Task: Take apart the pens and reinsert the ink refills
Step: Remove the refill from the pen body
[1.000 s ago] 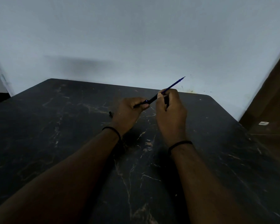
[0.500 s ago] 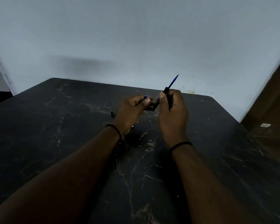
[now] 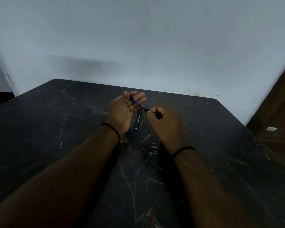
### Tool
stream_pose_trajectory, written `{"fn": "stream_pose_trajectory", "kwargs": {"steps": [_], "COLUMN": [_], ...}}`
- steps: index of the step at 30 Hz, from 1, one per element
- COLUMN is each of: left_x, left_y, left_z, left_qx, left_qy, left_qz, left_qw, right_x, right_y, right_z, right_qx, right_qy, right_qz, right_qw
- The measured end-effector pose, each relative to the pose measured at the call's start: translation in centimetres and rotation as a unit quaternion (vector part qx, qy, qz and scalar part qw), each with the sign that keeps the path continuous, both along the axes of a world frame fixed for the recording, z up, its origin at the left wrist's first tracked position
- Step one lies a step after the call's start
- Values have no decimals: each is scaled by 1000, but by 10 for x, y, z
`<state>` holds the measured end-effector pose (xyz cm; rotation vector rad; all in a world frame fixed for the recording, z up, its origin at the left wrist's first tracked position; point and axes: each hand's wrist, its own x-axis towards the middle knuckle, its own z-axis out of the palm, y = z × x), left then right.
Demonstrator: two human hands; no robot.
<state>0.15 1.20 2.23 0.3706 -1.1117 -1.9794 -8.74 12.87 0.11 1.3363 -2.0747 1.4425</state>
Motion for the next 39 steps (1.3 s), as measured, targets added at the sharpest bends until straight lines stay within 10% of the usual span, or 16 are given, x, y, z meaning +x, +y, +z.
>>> {"fn": "stream_pose_trajectory", "kwargs": {"steps": [39], "left_x": [-8], "left_y": [9], "left_z": [-8], "left_qx": [-85], "left_qy": [-56], "left_qz": [-25], "left_qw": [994], "right_x": [-1], "right_y": [-1], "right_z": [-4], "right_qx": [1], "right_qy": [46], "right_qz": [-26], "right_qw": [999]}}
